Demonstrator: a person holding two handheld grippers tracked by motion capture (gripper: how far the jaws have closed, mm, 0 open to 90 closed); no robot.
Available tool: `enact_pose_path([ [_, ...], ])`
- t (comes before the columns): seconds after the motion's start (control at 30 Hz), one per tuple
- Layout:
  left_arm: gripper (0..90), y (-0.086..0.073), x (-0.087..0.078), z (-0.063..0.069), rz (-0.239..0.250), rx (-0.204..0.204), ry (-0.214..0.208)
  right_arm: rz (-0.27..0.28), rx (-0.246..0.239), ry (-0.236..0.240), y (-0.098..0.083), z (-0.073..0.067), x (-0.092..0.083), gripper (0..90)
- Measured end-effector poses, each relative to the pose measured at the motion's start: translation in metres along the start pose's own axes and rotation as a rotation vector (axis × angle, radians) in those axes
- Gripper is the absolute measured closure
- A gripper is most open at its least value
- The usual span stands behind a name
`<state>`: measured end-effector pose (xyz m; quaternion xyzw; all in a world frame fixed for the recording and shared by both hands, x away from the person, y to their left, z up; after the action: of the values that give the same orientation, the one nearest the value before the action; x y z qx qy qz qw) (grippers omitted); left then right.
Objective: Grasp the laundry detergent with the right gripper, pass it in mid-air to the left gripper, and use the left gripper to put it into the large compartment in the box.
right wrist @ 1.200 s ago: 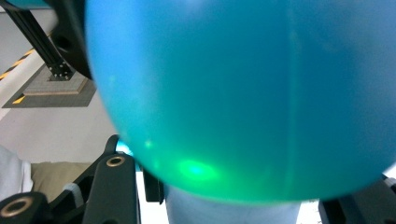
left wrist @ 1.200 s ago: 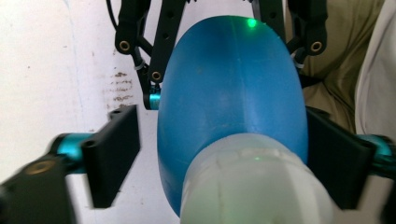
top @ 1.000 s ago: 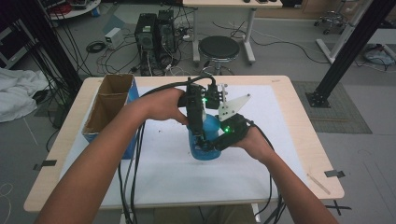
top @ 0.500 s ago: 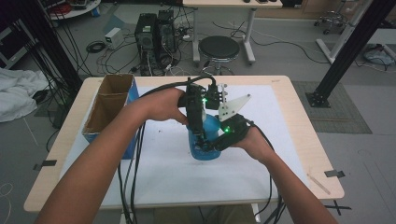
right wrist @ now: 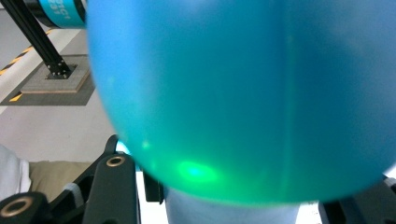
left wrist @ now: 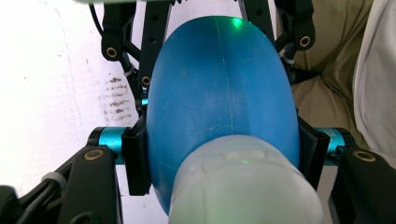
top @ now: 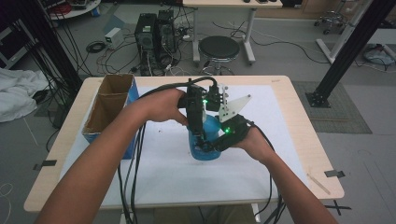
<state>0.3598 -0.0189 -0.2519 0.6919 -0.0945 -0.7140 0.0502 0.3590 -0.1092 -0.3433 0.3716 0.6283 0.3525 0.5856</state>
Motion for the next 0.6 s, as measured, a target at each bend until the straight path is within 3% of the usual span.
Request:
enact_pose_path([
  [0.23, 37.9, 0.004, -0.003, 0.003, 0.002, 0.013, 0.019, 0.005, -0.031, -0.019, 0.0, 0.0, -0.004, 43.6],
  [0.3, 37.9, 0.005, -0.004, 0.003, -0.006, 0.015, 0.018, 0.005, -0.029, -0.017, 0.001, -0.001, -0.006, 34.8],
  [0.37, 37.9, 0.005, -0.004, 0.002, -0.013, 0.015, 0.021, -0.018, -0.017, -0.032, 0.0, -0.001, -0.009, 21.8],
  [0.5, 37.9, 0.001, -0.005, 0.0, -0.024, 0.001, 0.025, -0.098, -0.041, -0.031, -0.005, -0.006, -0.015, 19.8],
  [0.53, 37.9, 0.0, -0.005, -0.001, -0.023, -0.003, 0.026, -0.121, -0.041, -0.034, -0.005, -0.008, -0.016, 10.5],
  [0.6, 37.9, -0.004, -0.006, -0.003, -0.025, -0.019, 0.026, -0.159, -0.038, -0.049, -0.007, -0.01, -0.019, 10.1],
])
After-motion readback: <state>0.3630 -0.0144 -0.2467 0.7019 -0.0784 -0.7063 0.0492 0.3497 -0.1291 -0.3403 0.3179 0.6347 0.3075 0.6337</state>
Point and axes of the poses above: each handheld gripper's, and its own axes: x roughly forward along the jaws, y roughly out of its top, z roughly to its right, the point moved 4 cm from there along x, roughly forward along the jaws, and after that the axes turned 1 degree about x, right-handed, at the moved point
